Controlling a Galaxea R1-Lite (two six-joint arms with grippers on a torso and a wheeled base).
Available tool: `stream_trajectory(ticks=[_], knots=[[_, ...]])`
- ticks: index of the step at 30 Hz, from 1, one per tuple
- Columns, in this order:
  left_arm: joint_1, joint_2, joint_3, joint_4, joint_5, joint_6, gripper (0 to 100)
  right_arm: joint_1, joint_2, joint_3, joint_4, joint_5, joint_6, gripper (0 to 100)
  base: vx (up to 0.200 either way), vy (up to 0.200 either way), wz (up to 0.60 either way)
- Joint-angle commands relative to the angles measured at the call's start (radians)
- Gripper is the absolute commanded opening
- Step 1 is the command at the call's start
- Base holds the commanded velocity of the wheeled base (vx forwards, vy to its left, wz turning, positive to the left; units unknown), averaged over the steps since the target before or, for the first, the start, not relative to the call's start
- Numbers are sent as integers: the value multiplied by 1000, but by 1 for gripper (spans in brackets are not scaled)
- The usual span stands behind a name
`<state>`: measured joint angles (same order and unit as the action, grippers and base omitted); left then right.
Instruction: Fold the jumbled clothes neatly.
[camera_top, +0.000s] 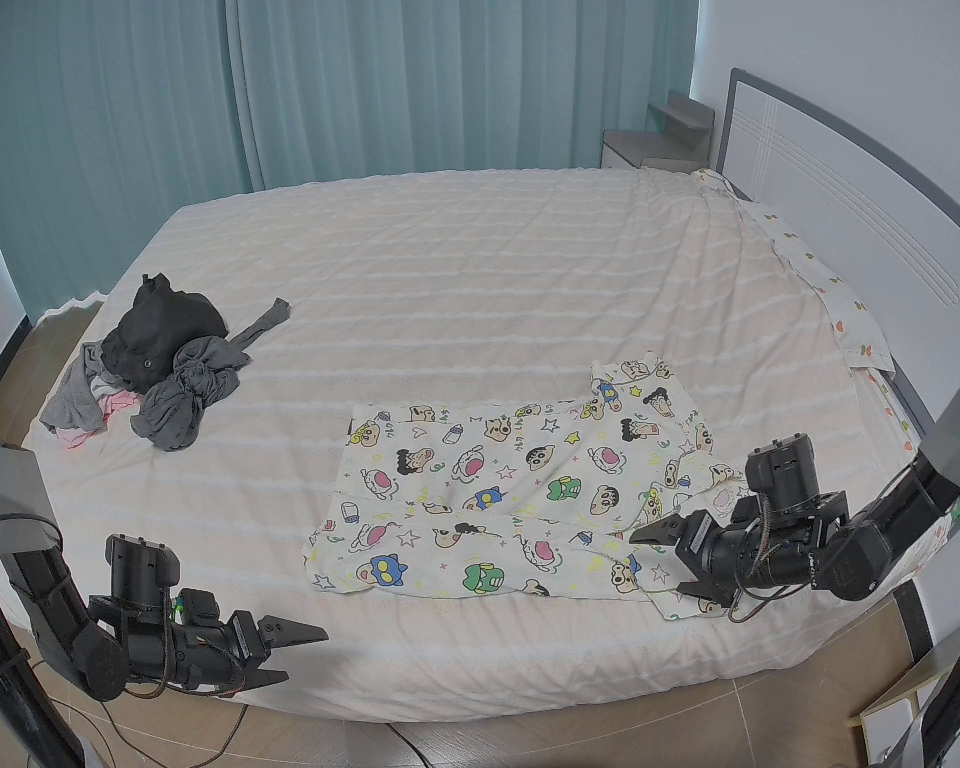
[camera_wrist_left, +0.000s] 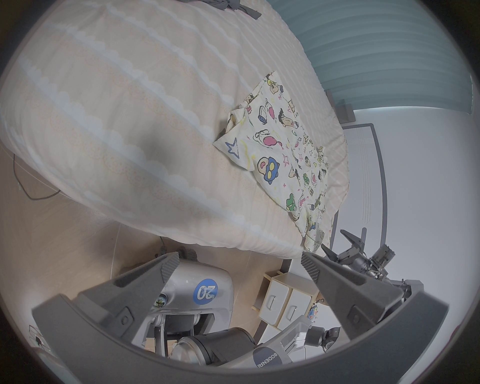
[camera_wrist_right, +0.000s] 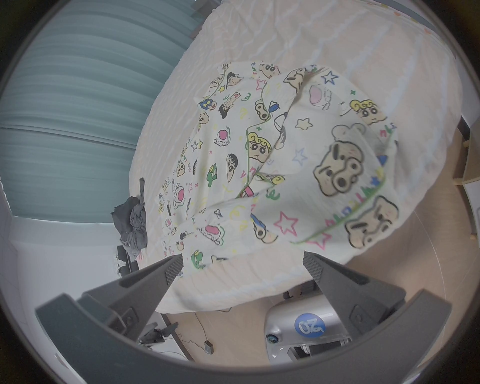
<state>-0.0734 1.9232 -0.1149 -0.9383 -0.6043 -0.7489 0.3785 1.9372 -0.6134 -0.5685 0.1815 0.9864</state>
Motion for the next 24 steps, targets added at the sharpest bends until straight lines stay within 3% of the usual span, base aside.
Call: stream_trajectory(ticks=[1, 15, 24], knots=[[0, 0, 0, 0, 0, -1, 100, -18, 144, -86, -5, 1, 2, 100, 0, 0, 0], [-29, 0, 6, 0, 0, 0, 100, -35, 239, -164, -14, 9, 2, 100, 0, 0, 0], [-54, -10, 1, -4, 8, -1, 100, -47, 46, -72, -33, 9, 8, 100, 0, 0, 0]])
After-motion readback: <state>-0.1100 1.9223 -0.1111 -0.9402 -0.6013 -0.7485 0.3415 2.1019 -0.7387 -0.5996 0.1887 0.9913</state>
